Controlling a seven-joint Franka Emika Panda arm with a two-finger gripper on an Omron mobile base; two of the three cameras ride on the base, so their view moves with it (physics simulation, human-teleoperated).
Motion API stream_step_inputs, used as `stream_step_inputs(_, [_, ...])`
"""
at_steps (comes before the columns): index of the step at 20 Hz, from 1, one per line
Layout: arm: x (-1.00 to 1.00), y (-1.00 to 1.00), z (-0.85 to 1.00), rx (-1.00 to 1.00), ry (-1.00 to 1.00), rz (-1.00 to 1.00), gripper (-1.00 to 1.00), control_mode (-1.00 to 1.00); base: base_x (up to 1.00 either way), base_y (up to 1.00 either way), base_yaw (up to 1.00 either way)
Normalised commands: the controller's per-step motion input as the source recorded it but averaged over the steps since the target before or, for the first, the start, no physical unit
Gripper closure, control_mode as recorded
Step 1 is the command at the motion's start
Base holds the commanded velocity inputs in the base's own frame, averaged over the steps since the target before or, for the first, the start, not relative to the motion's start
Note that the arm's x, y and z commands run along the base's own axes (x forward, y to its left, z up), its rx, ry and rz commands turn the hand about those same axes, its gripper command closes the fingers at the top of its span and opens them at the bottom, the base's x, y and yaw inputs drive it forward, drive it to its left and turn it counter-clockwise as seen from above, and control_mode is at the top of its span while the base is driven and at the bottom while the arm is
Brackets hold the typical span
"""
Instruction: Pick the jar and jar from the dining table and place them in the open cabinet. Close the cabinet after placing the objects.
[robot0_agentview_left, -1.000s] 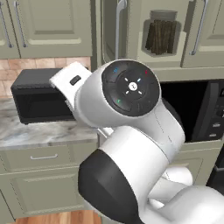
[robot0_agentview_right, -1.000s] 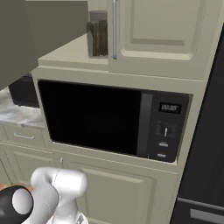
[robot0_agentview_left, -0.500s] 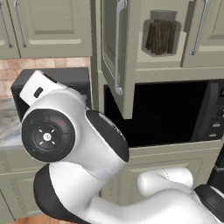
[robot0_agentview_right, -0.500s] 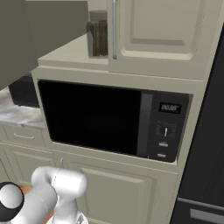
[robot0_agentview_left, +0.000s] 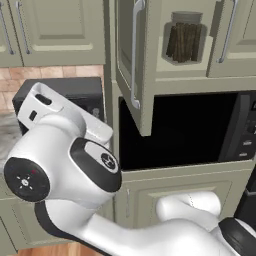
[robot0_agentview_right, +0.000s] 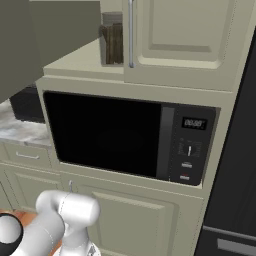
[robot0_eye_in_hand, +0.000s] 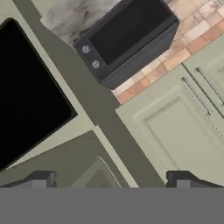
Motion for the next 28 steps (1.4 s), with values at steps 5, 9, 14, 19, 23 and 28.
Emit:
stream_step_inputs(5, [0.28, 0.00, -0.06, -0.14, -0.20, -0.10, -1.00, -1.00, 0.00, 0.00, 0.00])
stream_step_inputs(9, [0.24, -0.01, 0.00, -0.11, -0.20, -0.15, -1.00, -1.00, 0.00, 0.00, 0.00])
stream_step_inputs(14, [0.34, -0.13, 0.02, -0.07, -0.10, -0.19, -1.00, -1.00, 0.00, 0.00, 0.00])
stream_step_inputs(19, [0.16, -0.24, 0.04, -0.03, -0.06, -0.20, -1.00, -1.00, 0.00, 0.00, 0.00])
stream_step_inputs(23, [0.01, -0.33, 0.13, -0.01, -0.03, -0.20, -1.00, -1.00, 0.00, 0.00, 0.00])
stream_step_inputs(28, [0.00, -0.40, 0.21, 0.00, -0.01, -0.18, -1.00, -1.00, 0.00, 0.00, 0.00])
